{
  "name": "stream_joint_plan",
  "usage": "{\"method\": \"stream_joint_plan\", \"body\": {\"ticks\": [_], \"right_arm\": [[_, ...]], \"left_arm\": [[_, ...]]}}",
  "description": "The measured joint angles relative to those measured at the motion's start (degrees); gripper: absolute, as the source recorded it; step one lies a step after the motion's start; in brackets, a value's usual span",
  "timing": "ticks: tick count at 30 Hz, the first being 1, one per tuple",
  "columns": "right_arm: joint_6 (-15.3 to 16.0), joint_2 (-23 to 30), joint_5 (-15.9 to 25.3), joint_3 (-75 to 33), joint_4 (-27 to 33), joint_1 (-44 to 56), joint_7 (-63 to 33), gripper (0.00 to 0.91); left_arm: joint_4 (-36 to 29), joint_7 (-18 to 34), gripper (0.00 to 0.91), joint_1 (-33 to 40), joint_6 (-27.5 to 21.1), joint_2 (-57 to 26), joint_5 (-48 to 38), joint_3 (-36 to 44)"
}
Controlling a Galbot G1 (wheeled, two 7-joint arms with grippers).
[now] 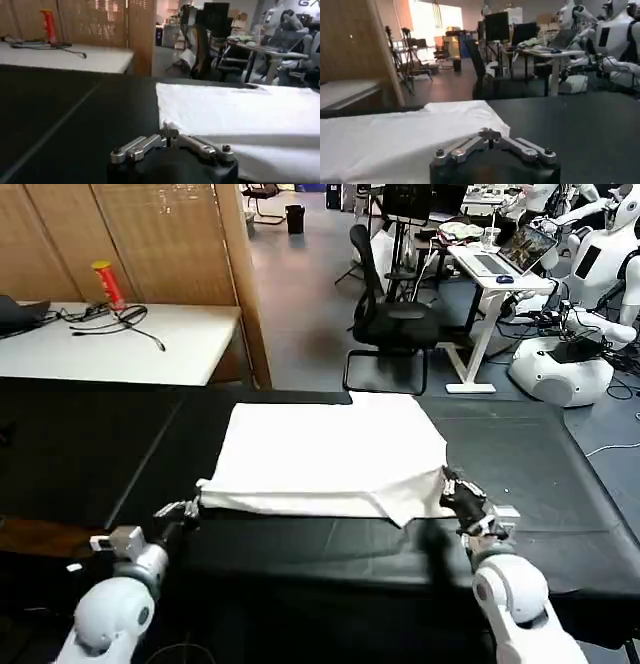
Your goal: Fold and organize the clothes.
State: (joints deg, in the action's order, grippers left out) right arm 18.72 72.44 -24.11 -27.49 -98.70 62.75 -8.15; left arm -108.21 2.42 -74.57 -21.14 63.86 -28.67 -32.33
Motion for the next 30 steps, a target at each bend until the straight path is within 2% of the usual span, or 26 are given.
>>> {"method": "stream_joint_plan", "body": {"ticks": [13, 16, 17, 18, 25, 30], "right_arm": [[-0.4, 0.6, 0.8, 1.7, 6.5, -5.9, 0.6, 0.0], [1.1, 0.3, 0.2, 1.8, 6.8, -6.5, 0.9, 0.0], [1.8, 0.2, -0.1, 1.8, 6.8, -6.5, 1.0, 0.137], [2.5, 0.0, -0.5, 1.7, 6.6, -6.4, 1.2, 0.878], [7.5, -3.2, -3.4, 0.3, 0.3, -2.0, 2.7, 0.878], [9.9, -6.3, -3.0, -1.0, -6.3, 2.7, 3.7, 0.878]], "left_arm": [[7.1, -1.5, 0.0, 8.7, -0.1, -2.5, 2.5, 5.7], [8.3, -1.4, 0.0, 10.0, 0.0, -2.5, 2.4, 6.8], [8.7, -1.4, 0.0, 10.4, 0.0, -2.5, 2.4, 7.0], [9.0, -1.4, 0.878, 10.7, 0.0, -2.5, 2.3, 7.3], [9.8, -0.4, 0.878, 11.7, -0.6, -2.4, 2.7, 8.1], [9.0, -0.3, 0.878, 11.0, -0.7, -2.6, 2.6, 7.1]]}}
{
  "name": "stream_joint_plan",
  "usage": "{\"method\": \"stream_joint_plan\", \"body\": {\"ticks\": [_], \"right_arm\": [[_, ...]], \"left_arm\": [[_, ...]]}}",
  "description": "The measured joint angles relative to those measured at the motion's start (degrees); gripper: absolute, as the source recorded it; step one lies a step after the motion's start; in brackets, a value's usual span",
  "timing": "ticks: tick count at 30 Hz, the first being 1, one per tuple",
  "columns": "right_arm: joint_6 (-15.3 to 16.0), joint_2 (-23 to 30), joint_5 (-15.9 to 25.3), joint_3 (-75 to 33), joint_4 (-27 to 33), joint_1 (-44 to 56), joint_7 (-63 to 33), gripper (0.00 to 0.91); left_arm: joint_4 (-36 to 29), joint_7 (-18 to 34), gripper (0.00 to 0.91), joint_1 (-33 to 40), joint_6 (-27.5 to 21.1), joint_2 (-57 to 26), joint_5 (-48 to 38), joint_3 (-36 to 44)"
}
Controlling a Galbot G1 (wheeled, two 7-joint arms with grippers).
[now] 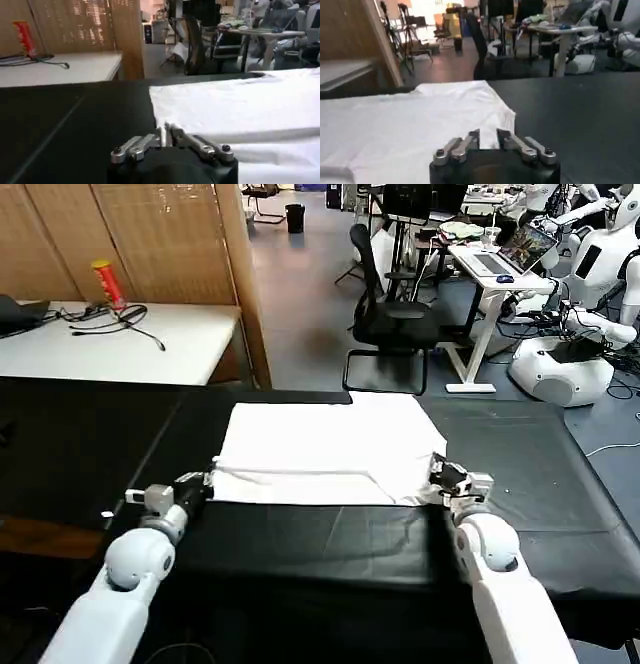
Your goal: Fold and organize the clothes.
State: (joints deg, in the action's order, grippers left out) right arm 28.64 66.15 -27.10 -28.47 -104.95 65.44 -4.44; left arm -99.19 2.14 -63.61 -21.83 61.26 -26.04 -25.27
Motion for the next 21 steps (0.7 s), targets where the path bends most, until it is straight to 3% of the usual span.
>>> {"method": "stream_joint_plan", "body": {"ticks": [6, 15, 17, 19, 20, 21], "right_arm": [[0.0, -3.3, 1.2, -2.1, -5.6, 6.2, 1.2, 0.878], [-1.1, -4.3, 1.6, -2.4, -5.6, 9.8, 2.7, 0.878], [-1.2, -4.3, 1.6, -2.2, -5.2, 9.8, 2.7, 0.79], [-1.3, -4.3, 1.6, -2.2, -4.9, 10.1, 2.7, 0.731], [-1.3, -4.3, 1.6, -2.1, -4.7, 10.2, 2.7, 0.692], [-1.3, -4.3, 1.7, -2.1, -4.5, 10.3, 2.7, 0.683]], "left_arm": [[-1.8, 0.0, 0.878, -2.0, -0.5, -0.1, -0.8, -1.8], [-6.1, -1.1, 0.878, -8.8, -1.5, -0.1, -5.7, -4.2], [-6.3, -1.7, 0.878, -10.3, -1.5, 0.1, -5.9, -4.3], [-6.3, -2.1, 0.809, -11.2, -1.5, 0.2, -6.1, -4.4], [-6.3, -2.4, 0.517, -11.5, -1.5, 0.2, -6.1, -4.5], [-6.4, -2.8, 0.449, -11.8, -1.5, 0.2, -6.1, -4.5]]}}
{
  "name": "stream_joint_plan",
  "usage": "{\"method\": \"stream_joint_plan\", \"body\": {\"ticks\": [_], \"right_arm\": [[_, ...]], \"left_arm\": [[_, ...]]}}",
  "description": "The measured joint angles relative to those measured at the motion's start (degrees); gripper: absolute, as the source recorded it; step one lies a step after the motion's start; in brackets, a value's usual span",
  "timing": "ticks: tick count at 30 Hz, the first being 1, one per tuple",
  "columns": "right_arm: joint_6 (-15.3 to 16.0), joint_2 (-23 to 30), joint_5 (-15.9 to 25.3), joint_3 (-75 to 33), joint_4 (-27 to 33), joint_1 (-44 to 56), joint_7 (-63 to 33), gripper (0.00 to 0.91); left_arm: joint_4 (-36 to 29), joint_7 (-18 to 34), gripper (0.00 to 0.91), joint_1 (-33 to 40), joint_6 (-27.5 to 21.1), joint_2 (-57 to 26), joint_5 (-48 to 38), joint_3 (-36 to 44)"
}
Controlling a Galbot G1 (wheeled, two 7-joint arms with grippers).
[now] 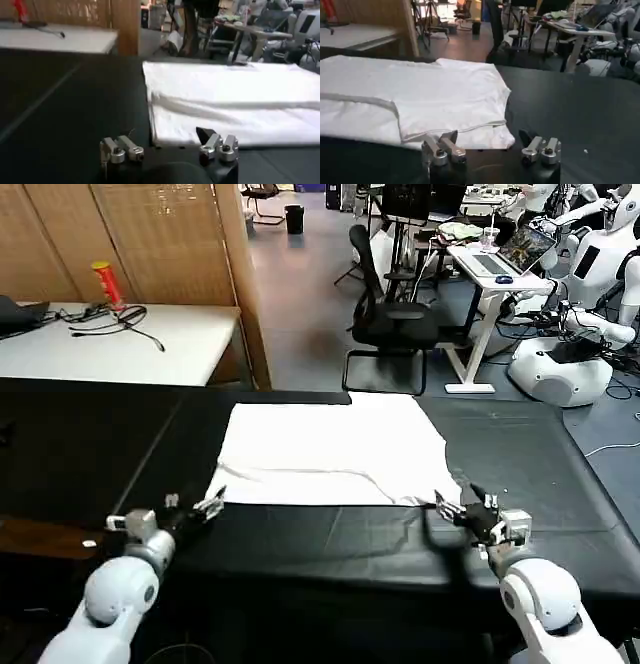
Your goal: Fold and organize the clothes.
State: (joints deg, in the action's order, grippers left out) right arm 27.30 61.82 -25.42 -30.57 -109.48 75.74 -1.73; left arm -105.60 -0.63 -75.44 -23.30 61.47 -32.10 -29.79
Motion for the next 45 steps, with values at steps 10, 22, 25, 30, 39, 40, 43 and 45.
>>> {"method": "stream_joint_plan", "body": {"ticks": [10, 22, 25, 30, 39, 40, 43, 45], "right_arm": [[-0.5, 0.0, 0.0, 1.0, 2.1, -0.9, 0.3, 0.166], [7.1, -4.7, -6.7, -0.9, -3.7, 1.6, -5.7, 0.059], [10.1, -6.2, -8.1, -1.9, -6.4, 3.4, -7.7, 0.049], [14.5, -8.3, -10.2, -3.9, -10.9, 8.1, -11.0, 0.059], [14.9, -9.6, -11.6, -6.4, -17.8, 17.0, -13.6, 0.059], [14.9, -9.4, -11.5, -6.6, -18.5, 17.8, -13.9, 0.059], [14.9, -9.1, -11.2, -6.7, -19.7, 19.4, -14.1, 0.059], [14.9, -8.8, -11.0, -6.7, -20.1, 20.0, -14.3, 0.059]], "left_arm": [[1.2, -0.1, 0.0, -0.1, 0.5, 0.3, 0.7, -0.1], [0.1, 0.7, 0.0, -1.8, 0.6, -0.7, 3.6, 0.2], [-1.3, 1.6, 0.0, -3.1, 0.1, -1.7, 4.8, 0.2], [-5.1, 3.2, 0.0, -6.6, -1.4, -4.1, 5.1, -0.5], [-14.4, 4.0, 0.0, -15.7, -3.3, -7.8, 6.3, -2.8], [-15.2, 4.1, 0.0, -16.8, -3.3, -8.0, 6.3, -3.1], [-17.2, 4.1, 0.0, -20.0, -3.4, -8.7, 6.3, -4.2], [-18.4, 4.1, 0.0, -22.1, -3.4, -9.0, 6.3, -5.0]]}}
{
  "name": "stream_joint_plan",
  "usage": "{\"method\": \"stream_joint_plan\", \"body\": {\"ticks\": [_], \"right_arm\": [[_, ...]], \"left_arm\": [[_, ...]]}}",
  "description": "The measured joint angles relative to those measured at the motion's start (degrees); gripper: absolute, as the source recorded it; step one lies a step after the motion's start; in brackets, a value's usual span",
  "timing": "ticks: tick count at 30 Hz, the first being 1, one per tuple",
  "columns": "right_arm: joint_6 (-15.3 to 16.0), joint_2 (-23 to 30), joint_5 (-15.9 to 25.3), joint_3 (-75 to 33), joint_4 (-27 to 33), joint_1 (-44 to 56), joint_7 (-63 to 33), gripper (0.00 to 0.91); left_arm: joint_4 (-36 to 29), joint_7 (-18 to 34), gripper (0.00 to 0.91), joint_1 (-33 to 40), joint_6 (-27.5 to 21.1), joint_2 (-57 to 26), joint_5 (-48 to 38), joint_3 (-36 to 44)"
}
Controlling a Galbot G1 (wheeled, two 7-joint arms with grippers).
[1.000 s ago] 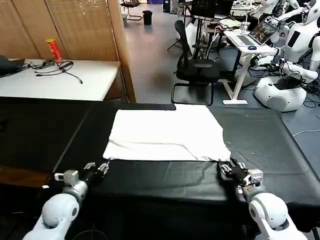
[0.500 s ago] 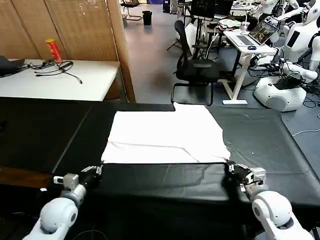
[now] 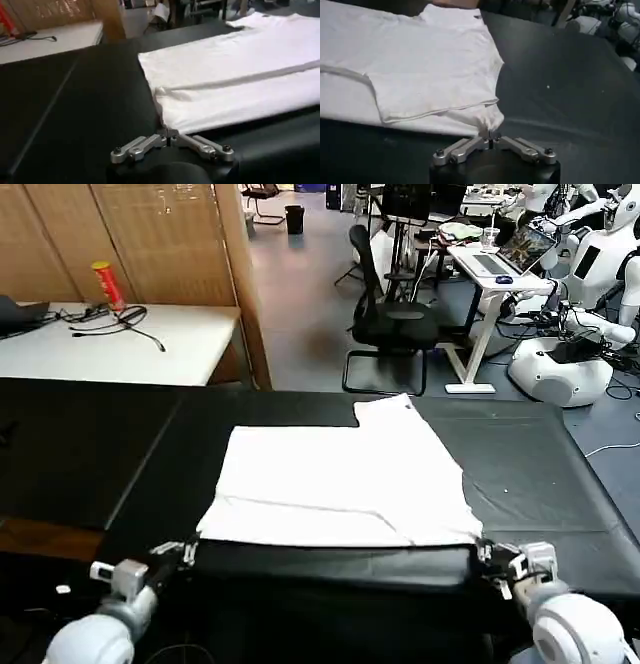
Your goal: Fold and organize the clothes.
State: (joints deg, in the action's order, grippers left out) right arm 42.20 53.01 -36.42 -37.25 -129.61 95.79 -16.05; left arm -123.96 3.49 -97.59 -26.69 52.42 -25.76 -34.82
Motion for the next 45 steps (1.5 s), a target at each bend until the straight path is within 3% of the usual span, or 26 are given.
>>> {"method": "stream_joint_plan", "body": {"ticks": [6, 7, 8, 9, 19, 25, 29, 33, 36, 41, 45], "right_arm": [[0.0, 0.5, 0.2, -0.8, -2.0, 2.0, -0.2, 0.068], [0.0, 0.6, 0.2, -1.0, -2.5, 2.4, -0.2, 0.176], [0.0, 0.8, 0.3, -1.1, -2.9, 2.8, -0.2, 0.302], [0.0, 1.0, 0.4, -1.2, -3.2, 3.1, -0.2, 0.878], [0.0, 2.6, 1.1, -3.2, -8.3, 7.3, 0.4, 0.878], [0.0, 3.0, -3.8, -4.2, -9.5, 5.6, 1.2, 0.878], [0.0, 2.6, -4.6, -3.2, -8.2, 1.6, 2.3, 0.878], [-0.3, 1.8, -4.2, -0.9, -4.2, -6.5, 4.6, 0.878], [-1.5, 1.8, -4.2, 1.7, 0.3, -14.1, 4.7, 0.878], [-2.2, 3.1, -1.8, 7.9, 9.5, -27.9, 4.6, 0.878], [-3.1, 5.0, 0.2, 13.0, 18.3, -38.3, 4.7, 0.878]], "left_arm": [[-1.5, 0.1, 0.0, -4.6, 0.3, 0.0, 0.0, -2.2], [-1.7, 0.1, 0.878, -5.0, 0.3, 0.0, 0.0, -2.3], [-1.9, 0.1, 0.878, -5.4, 0.2, 0.0, 0.0, -2.5], [-2.1, 0.2, 0.878, -5.8, 0.1, 0.0, 0.0, -2.7], [-3.1, 0.2, 0.878, -5.2, -2.8, 0.7, 1.4, -4.8], [-4.3, -0.9, 0.878, -5.5, -6.9, 0.5, 2.7, -5.9], [-5.7, -1.8, 0.878, -5.9, -9.1, 0.8, 2.8, -7.2], [-7.3, -3.3, 0.878, -4.4, -10.2, 0.3, 0.7, -8.3], [-6.8, -1.3, 0.878, -0.6, -8.7, -0.3, -4.1, -8.2], [-1.6, 2.7, 0.878, 12.5, -8.3, 1.1, -15.4, -5.6], [6.5, 4.1, 0.878, 24.7, -8.6, 3.2, -18.4, -1.5]]}}
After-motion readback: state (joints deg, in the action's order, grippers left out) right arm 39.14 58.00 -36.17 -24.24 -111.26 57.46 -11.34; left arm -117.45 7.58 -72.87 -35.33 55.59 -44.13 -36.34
